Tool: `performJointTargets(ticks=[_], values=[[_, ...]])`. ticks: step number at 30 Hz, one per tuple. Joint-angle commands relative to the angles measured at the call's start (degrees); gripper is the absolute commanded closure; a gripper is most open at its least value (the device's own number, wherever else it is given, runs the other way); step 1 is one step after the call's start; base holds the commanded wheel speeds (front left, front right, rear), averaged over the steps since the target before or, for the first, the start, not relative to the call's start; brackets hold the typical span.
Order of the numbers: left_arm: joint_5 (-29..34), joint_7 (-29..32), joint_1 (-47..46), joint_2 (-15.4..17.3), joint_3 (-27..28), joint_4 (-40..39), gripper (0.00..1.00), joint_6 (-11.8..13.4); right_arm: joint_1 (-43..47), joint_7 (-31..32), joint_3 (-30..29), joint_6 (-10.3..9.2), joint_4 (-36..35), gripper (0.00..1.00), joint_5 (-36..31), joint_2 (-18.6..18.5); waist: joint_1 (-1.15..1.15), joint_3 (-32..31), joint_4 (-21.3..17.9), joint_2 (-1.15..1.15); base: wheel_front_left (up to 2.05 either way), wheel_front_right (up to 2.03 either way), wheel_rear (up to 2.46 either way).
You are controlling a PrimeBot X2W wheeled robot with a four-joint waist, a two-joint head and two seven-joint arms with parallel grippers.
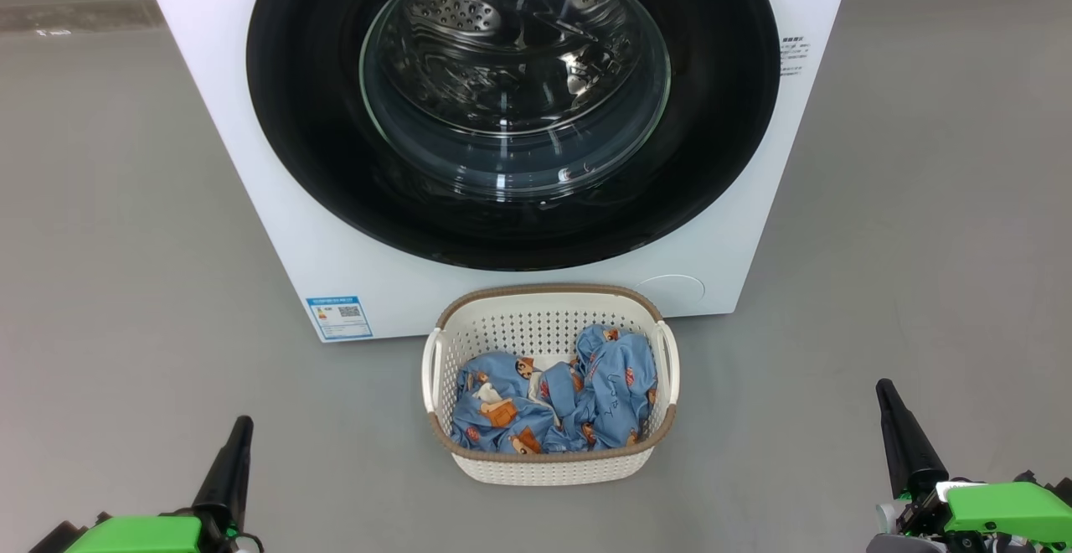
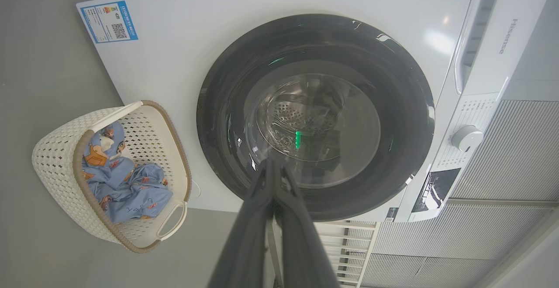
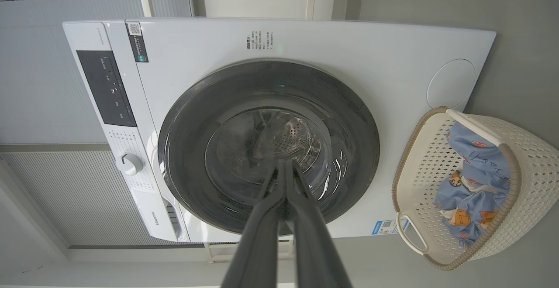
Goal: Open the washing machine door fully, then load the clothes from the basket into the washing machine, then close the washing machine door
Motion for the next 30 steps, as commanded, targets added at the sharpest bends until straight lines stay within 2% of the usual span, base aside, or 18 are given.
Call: performJointTargets(ticks=[1, 19, 20, 26, 30], values=[[-0.08, -0.05, -1.82, 0.78, 1.93, -1.11, 1.00, -0.57, -2.34, 0.55, 1.25, 0.09, -1.41, 1.00, -0.71, -0.25, 0.00, 0.00, 0.00, 0.00, 0.00, 0.00, 0.00], [-0.08, -0.05, -1.82, 0.78, 1.93, -1.11, 1.00, -0.57, -2.34, 0.55, 1.25, 0.09, -1.41, 1.00, -0.72, -0.25, 0.00, 0.00, 0.00, 0.00, 0.00, 0.00, 0.00], [-0.01, -0.01, 0.03, -0.03, -0.04, 0.15, 0.00, 0.05, 0.05, -0.02, 0.01, 0.00, 0.15, 0.00, 0.02, 0.02, 0.00, 0.00, 0.00, 0.00, 0.00, 0.00, 0.00], [-0.28, -0.36, 0.58, -0.48, -0.43, 1.22, 0.00, 0.10, 0.53, -0.27, 0.14, 0.00, 1.29, 0.00, -0.01, 0.32, 0.01, 0.01, 0.00, 0.00, 0.00, 0.00, 0.00], [-0.66, -1.01, 0.16, -0.43, -0.74, 0.99, 0.00, 0.08, 0.16, -0.92, 0.37, 0.00, 1.07, 0.00, -0.04, 0.30, 0.13, -0.15, -0.01, 0.00, 0.00, 0.00, 0.00]])
